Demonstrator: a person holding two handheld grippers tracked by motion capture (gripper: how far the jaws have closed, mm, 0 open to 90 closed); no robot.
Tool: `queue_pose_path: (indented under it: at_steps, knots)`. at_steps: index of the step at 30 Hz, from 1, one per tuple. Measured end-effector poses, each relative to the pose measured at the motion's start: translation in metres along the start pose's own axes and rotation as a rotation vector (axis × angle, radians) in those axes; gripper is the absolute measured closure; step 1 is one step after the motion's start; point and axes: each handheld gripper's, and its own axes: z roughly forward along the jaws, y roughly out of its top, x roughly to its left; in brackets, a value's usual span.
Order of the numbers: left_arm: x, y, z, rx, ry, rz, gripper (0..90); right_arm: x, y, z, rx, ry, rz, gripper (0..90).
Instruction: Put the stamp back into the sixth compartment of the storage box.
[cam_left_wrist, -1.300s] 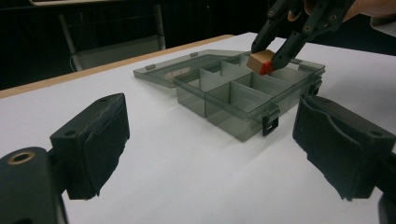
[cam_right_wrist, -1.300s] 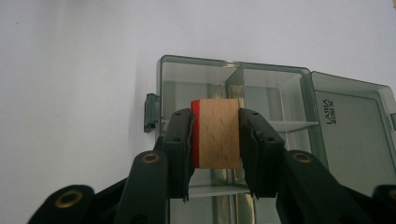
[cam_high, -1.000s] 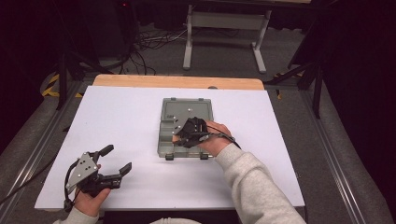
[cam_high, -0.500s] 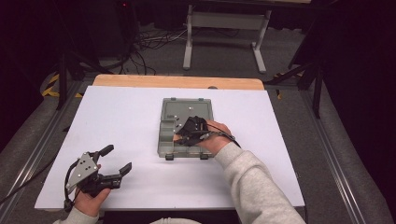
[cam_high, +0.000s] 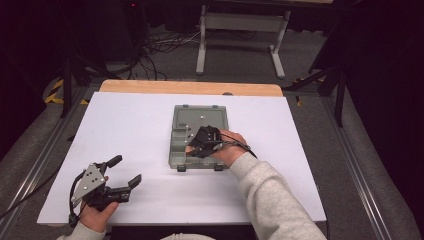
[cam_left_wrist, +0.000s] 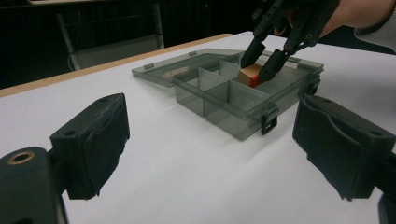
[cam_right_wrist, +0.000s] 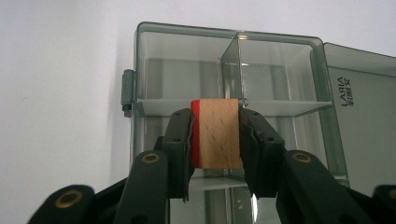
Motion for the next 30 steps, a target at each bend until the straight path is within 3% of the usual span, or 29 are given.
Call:
queue_pose_path:
  at_steps: [30]
  knots:
    - [0.000, 0.000, 0.000, 0.001, -0.004, 0.002, 11.9, 0.001, -0.001, 0.014, 0.044, 0.072, -0.004, 65.8]
